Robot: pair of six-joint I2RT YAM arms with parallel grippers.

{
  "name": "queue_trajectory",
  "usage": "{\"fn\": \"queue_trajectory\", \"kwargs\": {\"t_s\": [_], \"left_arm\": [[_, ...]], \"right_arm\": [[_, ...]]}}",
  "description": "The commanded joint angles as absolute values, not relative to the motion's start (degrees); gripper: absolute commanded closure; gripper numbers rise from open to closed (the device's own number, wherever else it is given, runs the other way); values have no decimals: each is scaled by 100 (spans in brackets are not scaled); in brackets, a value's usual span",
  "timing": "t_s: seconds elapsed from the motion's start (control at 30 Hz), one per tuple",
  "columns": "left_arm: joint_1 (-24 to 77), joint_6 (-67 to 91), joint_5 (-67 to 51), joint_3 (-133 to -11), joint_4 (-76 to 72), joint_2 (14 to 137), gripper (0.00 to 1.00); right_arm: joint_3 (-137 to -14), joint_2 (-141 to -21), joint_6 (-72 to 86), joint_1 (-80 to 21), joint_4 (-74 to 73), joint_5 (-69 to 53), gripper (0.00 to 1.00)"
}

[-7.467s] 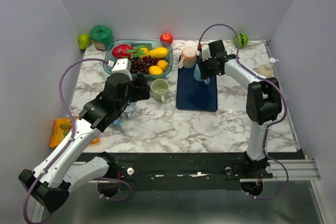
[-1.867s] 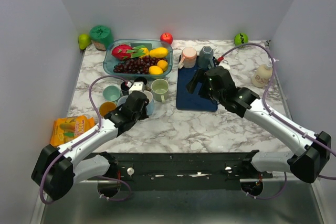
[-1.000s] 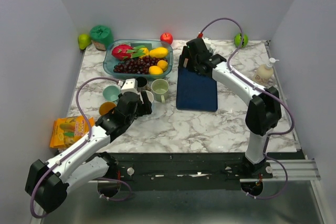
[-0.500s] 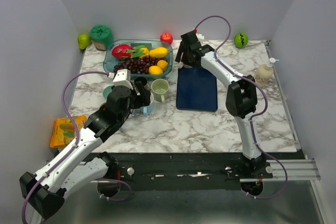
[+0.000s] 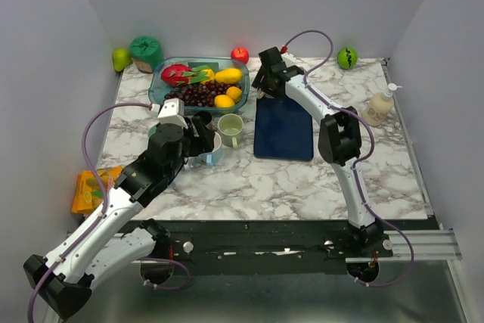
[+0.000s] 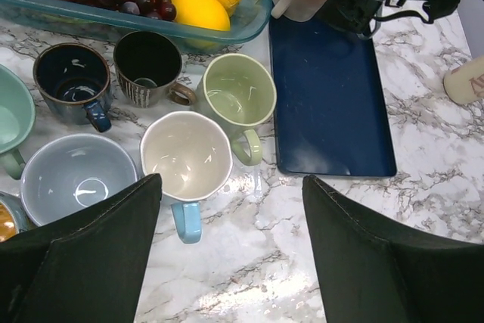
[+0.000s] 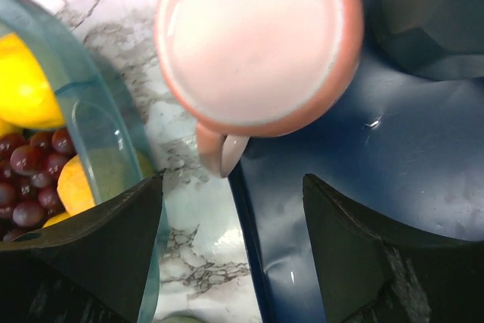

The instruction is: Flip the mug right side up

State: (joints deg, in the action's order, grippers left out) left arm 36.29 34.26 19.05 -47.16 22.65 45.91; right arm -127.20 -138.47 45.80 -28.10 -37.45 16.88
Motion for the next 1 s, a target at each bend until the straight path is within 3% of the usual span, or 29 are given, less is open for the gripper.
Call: {"fn": "queue_trajectory", "kwargs": {"t_s": [0.0, 0.23, 0.57, 0.73, 0.9, 0.97], "left_arm": [[3630, 3393, 1951, -4878, 2347, 4377, 16], [3630, 3375, 2021, -4887, 2399, 4316, 16], [3630, 3410, 1978, -4843, 2347, 4298, 16], [3630, 3428, 1969, -4816, 2338, 4289, 16], [3630, 3428, 1942, -4790, 2320, 4315, 16], [3630, 3437, 1942, -4781, 2312, 4324, 16]], "right_arm": [[-12779, -13992, 5194, -2611, -3885, 1977, 20], [-12867, -14106, 5124, -2531, -3911, 2057, 21], [-12411, -13878, 4378, -2531, -3797, 2109, 37], [-12366, -13799, 3649, -2531, -3665, 2390, 58], [-12401, -13781, 3191, -2523, -3612, 2487, 68], [-12410, -13755, 2971, -2540, -3612, 2479, 79]]}}
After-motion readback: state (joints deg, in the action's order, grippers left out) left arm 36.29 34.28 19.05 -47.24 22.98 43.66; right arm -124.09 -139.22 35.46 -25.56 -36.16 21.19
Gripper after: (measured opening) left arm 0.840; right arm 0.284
